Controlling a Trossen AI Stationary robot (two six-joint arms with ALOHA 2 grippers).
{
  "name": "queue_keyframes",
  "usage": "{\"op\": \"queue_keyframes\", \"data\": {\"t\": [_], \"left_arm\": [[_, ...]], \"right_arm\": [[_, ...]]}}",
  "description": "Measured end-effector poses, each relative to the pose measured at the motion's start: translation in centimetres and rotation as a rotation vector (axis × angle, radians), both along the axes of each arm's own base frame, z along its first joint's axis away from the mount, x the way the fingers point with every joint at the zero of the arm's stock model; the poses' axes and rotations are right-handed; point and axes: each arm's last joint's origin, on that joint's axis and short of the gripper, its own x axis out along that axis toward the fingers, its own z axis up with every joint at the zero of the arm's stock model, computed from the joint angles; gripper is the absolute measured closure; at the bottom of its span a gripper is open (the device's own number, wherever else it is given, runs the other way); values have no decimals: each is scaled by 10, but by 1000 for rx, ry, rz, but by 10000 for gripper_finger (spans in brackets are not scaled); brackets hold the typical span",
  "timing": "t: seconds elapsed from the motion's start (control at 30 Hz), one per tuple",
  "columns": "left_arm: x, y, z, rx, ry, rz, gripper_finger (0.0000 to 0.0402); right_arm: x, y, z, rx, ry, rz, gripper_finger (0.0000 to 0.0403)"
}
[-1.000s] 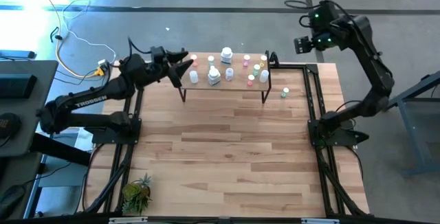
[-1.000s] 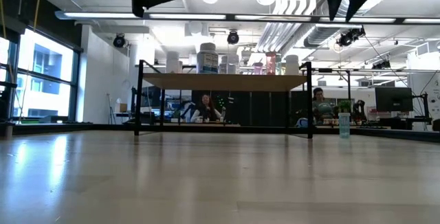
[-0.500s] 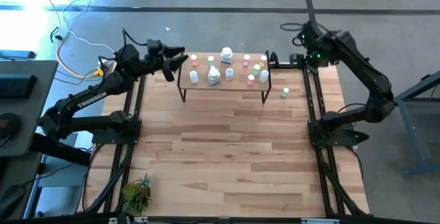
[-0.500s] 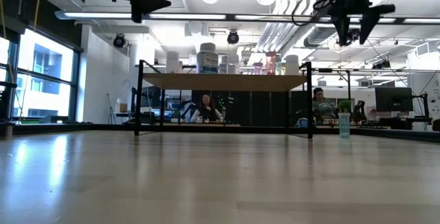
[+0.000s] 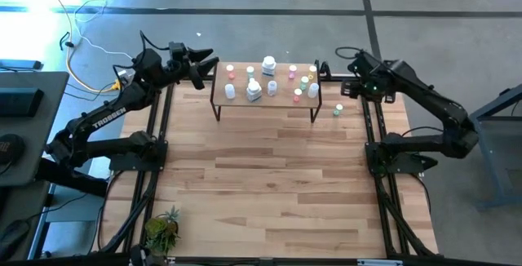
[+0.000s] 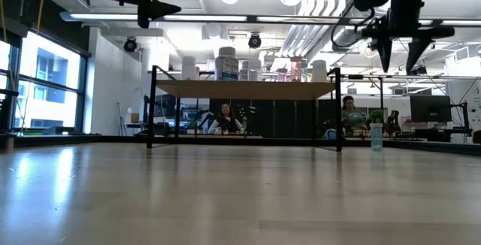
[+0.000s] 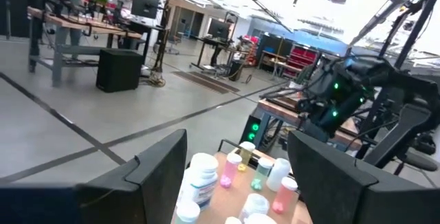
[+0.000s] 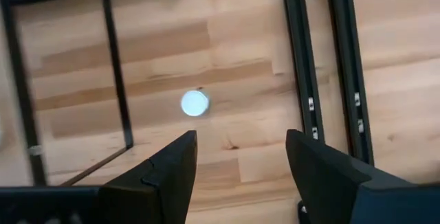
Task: Pick and place medicine bottles onto shelf by color
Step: Put the blue pill bottle on the shelf
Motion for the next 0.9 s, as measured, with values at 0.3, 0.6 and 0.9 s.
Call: {"op": "queue_keyframes", "data": {"t": [0.3, 0.6, 0.9], "left_arm": [[0, 0, 0, 59, 41, -10, 161], [1, -1, 0, 60, 43, -36, 161], [1, -1, 0, 60, 43, -36, 161]], "right_arm": [[9, 0, -45, 37, -67, -43, 191], [16, -6, -81, 3, -192, -129, 191], [15, -6, -108, -26, -232, -170, 191]]}}
